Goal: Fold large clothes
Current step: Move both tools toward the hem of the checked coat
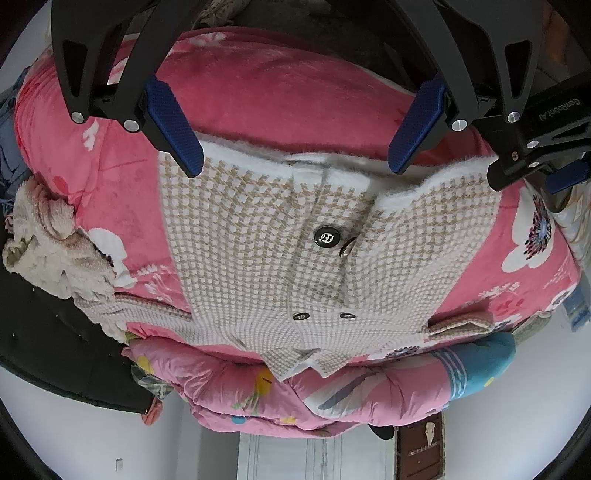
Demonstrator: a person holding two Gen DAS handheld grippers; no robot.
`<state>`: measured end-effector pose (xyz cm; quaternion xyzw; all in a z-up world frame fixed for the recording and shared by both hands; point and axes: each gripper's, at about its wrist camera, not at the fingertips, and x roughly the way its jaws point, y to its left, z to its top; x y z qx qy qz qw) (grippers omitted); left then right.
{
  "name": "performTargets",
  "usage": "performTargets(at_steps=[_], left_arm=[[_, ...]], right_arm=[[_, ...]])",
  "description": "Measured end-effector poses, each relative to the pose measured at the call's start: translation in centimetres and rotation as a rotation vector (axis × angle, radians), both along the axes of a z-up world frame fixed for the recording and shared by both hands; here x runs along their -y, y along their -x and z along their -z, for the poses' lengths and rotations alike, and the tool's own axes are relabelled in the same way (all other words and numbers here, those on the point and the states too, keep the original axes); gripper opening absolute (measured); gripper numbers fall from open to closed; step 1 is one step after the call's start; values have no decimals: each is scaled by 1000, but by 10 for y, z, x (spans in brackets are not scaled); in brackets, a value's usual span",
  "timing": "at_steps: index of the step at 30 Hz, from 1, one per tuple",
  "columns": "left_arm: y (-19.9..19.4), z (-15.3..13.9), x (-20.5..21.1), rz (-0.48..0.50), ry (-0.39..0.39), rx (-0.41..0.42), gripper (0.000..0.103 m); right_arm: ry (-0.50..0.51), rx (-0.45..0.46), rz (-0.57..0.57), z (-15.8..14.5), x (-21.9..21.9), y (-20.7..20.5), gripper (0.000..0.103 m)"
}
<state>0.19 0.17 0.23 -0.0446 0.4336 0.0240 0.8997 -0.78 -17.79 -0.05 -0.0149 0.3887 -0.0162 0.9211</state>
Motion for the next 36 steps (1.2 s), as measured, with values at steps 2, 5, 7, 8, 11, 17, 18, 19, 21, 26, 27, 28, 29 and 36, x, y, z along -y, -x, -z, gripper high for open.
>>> performTargets(at_steps=[2,5,7,8,11,17,18,19,21,26,27,28,29,36], left_arm=[[2,0,-4,0,6,5,95],[2,0,-3,-2,6,7,95],[3,0,-3,-2,6,7,95],[3,0,-3,-1,6,8,95],[2,0,-4,-2,7,9,95],[3,-1,-5,-3,5,12,95],[3,-1,-5,-3,6,11,95],[3,-1,-5,-3,5,11,95],[3,-1,-5,-3,6,11,95],[3,-1,-5,-1,6,11,95],[3,-1,-6,-2,5,11,95],[3,-1,-6,-2,5,11,95],[3,-1,-6,-2,6,11,95],[3,-1,-6,-1,5,11,95]], right_arm=[[0,2,-1,-1,-1,1,98],[1,4,-3,-1,-1,1,98],[2,3,-4,-2,-2,0,98],[1,3,-3,-2,-1,0,98],[2,3,-3,-2,-2,0,98],[3,9,-4,-3,-2,1,98],[4,10,-4,-4,-2,2,98],[4,11,-4,-4,-2,2,98],[3,11,-4,-4,-3,2,98],[5,10,-4,-4,-3,2,98],[4,11,-4,-4,-3,2,98],[4,12,-3,-4,-3,2,98],[4,12,-3,-4,-2,2,98],[2,12,-5,-4,-3,2,98]])
